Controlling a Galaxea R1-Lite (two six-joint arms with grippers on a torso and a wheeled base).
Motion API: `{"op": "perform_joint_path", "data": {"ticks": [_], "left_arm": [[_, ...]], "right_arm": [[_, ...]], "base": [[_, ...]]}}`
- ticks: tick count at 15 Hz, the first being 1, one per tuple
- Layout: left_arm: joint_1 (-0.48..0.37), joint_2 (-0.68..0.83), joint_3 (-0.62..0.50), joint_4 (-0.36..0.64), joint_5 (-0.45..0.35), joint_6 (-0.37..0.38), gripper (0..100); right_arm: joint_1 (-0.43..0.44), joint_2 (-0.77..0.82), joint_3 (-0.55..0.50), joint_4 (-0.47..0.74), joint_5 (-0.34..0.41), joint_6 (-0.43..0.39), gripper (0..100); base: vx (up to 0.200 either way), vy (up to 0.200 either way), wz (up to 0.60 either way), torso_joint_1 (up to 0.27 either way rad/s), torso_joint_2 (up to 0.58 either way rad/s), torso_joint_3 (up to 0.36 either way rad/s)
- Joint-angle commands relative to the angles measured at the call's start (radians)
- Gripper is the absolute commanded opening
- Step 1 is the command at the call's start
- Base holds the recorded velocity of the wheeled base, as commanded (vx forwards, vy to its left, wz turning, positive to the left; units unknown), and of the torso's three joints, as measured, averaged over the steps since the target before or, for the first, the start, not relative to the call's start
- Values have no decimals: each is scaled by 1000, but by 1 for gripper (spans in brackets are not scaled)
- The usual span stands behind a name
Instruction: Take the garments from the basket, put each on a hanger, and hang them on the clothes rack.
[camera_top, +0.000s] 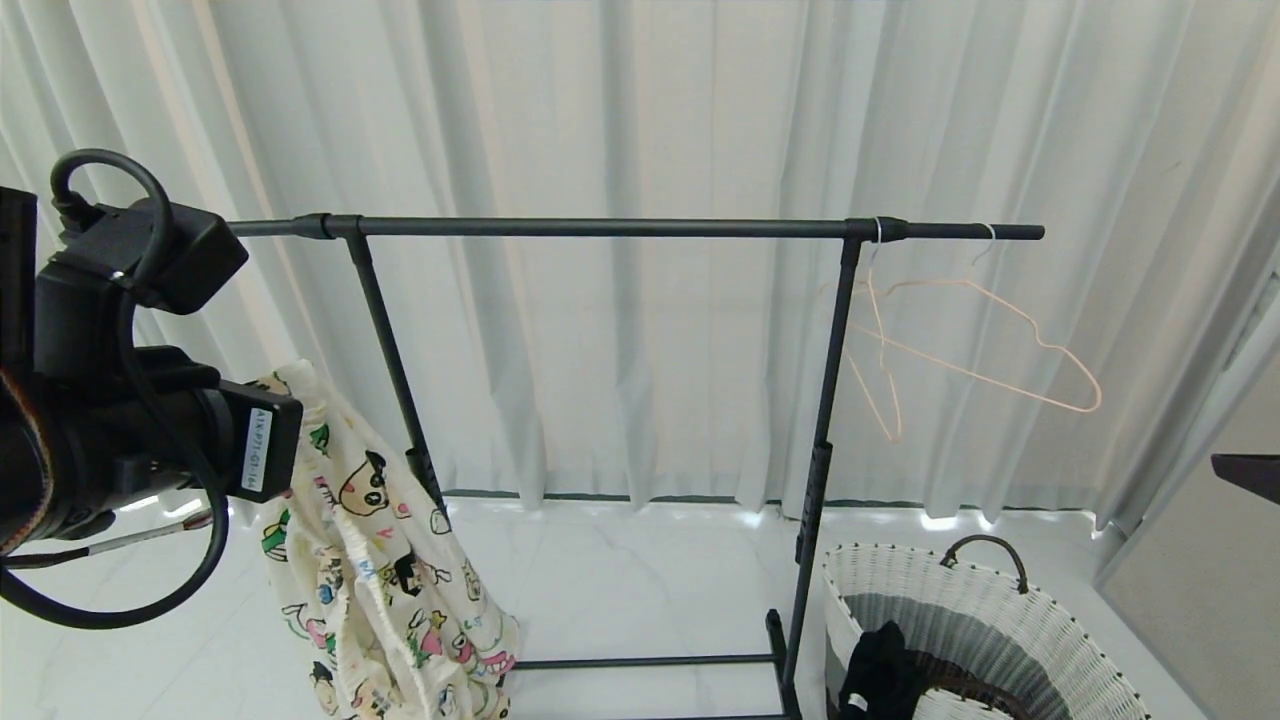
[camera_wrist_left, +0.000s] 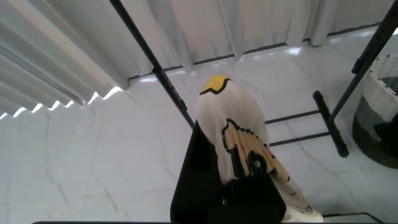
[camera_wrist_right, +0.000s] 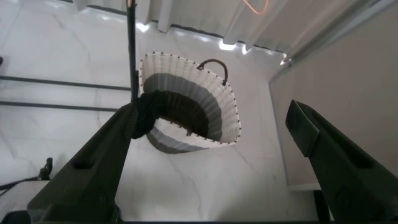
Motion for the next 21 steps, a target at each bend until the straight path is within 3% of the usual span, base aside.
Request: {"op": "perform_joint_path", "data": {"ticks": [1, 11, 15, 21], "left_arm": [[-4, -11, 8, 0, -1, 0, 0], [-5, -30, 46, 0, -3, -1, 0], [-4, -30, 55, 0, -1, -4, 0], [-4, -30, 61, -41, -1, -1, 0]], "right_arm": [[0, -1, 8, 0, 1, 0, 100], [4, -7, 26, 0, 36, -52, 100], [5, 1, 26, -16, 76, -55, 100], [5, 13, 26, -16, 77, -55, 100]], "base": [[0, 0, 0, 0, 0, 0], [180, -180, 0, 6, -2, 1], [0, 0, 0, 0, 0, 0], [0, 0, 0, 0, 0, 0]]}}
